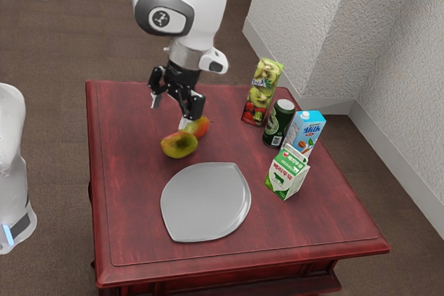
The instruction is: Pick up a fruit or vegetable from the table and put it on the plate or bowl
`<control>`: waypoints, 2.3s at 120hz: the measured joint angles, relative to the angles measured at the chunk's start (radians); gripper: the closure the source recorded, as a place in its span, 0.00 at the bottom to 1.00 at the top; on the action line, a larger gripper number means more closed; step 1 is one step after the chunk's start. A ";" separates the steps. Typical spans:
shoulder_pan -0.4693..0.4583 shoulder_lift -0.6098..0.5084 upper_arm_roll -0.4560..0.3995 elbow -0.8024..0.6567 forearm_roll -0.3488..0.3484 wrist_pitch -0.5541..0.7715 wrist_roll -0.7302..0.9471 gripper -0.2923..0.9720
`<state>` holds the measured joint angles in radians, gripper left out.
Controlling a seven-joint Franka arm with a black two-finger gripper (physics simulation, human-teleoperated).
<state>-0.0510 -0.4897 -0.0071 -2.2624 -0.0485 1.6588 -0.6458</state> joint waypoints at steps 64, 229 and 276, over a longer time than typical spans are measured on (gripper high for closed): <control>0.045 0.002 -0.044 0.008 0.042 -0.028 -0.067 0.23; 0.073 -0.019 -0.058 -0.208 0.051 0.352 0.304 0.23; 0.107 -0.002 -0.050 -0.215 0.050 0.381 0.330 0.23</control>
<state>0.0564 -0.4916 -0.0568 -2.4778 0.0015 2.0403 -0.3157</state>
